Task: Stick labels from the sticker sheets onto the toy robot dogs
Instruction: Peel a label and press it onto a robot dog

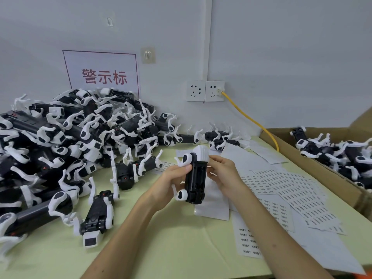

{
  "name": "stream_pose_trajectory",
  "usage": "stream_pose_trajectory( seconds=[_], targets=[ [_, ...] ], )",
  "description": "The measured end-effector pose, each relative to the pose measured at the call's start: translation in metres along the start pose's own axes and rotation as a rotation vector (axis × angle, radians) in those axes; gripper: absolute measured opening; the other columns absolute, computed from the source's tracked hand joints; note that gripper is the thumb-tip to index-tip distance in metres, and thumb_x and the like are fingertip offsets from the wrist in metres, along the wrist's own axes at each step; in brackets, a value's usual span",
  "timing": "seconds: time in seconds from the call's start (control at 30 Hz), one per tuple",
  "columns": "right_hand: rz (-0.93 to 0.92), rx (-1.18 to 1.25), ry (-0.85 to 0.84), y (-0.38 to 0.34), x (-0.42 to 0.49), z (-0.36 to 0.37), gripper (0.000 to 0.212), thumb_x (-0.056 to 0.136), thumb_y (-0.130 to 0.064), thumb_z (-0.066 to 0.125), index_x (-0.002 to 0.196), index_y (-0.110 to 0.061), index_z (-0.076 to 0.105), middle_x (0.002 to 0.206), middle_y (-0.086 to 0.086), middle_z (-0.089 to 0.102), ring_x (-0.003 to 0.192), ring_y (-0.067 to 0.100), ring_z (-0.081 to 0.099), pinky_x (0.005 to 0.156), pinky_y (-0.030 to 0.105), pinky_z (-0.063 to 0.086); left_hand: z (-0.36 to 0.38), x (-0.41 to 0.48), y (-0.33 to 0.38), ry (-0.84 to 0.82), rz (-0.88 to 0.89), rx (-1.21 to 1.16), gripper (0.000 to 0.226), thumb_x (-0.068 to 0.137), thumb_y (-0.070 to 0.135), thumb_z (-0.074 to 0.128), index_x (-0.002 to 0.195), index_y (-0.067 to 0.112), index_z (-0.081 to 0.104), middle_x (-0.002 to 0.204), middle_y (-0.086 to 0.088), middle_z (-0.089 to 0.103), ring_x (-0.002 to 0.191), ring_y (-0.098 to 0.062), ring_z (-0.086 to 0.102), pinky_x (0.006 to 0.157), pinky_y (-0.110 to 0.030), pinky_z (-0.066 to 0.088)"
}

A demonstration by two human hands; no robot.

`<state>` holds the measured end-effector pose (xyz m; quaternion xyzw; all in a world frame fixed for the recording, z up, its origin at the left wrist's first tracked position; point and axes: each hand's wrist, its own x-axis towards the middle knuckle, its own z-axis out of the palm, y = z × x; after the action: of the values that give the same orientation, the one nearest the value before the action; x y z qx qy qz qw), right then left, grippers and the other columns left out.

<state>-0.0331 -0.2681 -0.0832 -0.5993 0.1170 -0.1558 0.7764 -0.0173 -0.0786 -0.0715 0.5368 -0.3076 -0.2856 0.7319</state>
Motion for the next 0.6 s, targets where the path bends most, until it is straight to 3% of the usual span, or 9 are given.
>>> stream_pose_trajectory(
  seconds=[0.17,0.37,0.6],
  targets=[
    [0.013,0.007,-0.011,0.0004,0.0006,-0.0002,0.014,0.088,-0.010,0.075,0.102,-0.007,0.076,0.081,0.003,0.069,0.072,0.016,0.058,0.071,0.025,0.051,0.0011,-0.0004,-0.0010,0.000,0.009,0.034,0.049,0.082,0.047,0.066,0.107,0.006,0.077,0.101,-0.016,0.070,0.087,-0.024,0.067,0.075,-0.027,0.055],
    [-0.013,-0.038,0.015,0.0000,-0.0010,-0.0002,0.010,0.088,-0.010,0.075,0.098,-0.008,0.076,0.077,0.000,0.069,0.068,0.014,0.056,0.067,0.022,0.048,0.0012,-0.0015,-0.0010,-0.022,0.015,0.023,0.034,0.089,0.040,0.064,0.101,0.012,0.079,0.091,-0.005,0.074,0.081,-0.017,0.070,0.072,-0.025,0.054],
    [-0.242,-0.351,0.134,-0.0010,-0.0027,0.0026,0.004,0.086,-0.011,0.076,0.083,-0.014,0.076,0.070,-0.006,0.070,0.059,0.005,0.059,0.065,0.023,0.050,0.0008,-0.0012,-0.0016,-0.030,0.005,0.060,0.034,0.091,0.044,0.061,0.102,0.018,0.079,0.090,-0.001,0.073,0.081,-0.016,0.069,0.073,-0.026,0.054]
  ],
)
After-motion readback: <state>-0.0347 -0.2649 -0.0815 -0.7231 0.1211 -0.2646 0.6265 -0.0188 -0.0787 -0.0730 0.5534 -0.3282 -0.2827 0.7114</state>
